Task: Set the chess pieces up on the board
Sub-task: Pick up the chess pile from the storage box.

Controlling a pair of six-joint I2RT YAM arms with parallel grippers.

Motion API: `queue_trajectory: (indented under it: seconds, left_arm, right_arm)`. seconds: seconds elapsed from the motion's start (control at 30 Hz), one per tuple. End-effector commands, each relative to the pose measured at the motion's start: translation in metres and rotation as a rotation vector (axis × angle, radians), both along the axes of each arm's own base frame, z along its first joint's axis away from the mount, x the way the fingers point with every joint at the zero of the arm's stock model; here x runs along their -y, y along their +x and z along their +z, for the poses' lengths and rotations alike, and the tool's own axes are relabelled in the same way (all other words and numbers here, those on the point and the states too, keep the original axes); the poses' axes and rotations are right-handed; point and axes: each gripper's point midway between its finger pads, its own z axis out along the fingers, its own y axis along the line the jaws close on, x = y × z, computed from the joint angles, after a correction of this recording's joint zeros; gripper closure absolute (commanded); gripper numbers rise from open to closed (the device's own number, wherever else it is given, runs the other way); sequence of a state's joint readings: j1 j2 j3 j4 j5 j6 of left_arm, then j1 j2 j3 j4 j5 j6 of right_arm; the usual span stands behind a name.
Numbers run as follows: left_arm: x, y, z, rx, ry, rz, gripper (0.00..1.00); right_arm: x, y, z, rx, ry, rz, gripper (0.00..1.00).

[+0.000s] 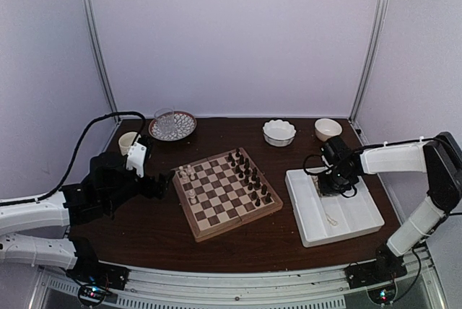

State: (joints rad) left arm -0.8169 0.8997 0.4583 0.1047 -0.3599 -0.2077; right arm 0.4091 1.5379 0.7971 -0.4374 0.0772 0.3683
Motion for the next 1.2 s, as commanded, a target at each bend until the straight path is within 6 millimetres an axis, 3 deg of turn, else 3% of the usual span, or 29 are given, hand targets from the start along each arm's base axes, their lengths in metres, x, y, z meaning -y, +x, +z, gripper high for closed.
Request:
queue_trajectory:
  seconds: [0.0,0.2,0.3,0.47,0.87,1.17]
  left_arm:
    - [0.0,0.004,0.025,0.061,-0.049,0.006,0.03]
    - [-0.001,0.004,0.026,0.065,-0.045,0.011,0.02]
    - [0.001,0.003,0.026,0.059,-0.047,0.003,0.02]
    - [0.001,0.002,0.026,0.06,-0.052,-0.003,0.02]
    - [0.018,-0.012,0.044,0.07,-0.124,-0.128,0.03]
    - [0.078,-0.045,0.051,0.033,-0.212,-0.491,0.12]
  right_arm:
    - [0.003,0.002,-0.01,-0.057,-0.037,-0.009,0.71]
    - [0.0,0.001,-0.009,-0.06,-0.018,-0.001,0.78]
    - [-0.001,-0.001,-0.001,-0.031,0.005,0.0,0.85]
    - [-0.005,-0.006,0.018,0.045,0.07,0.016,0.86]
    - [-0.028,-0.021,0.103,0.39,0.333,0.144,0.87]
    - [-0.083,-0.049,0.163,0.582,0.667,0.409,0.86]
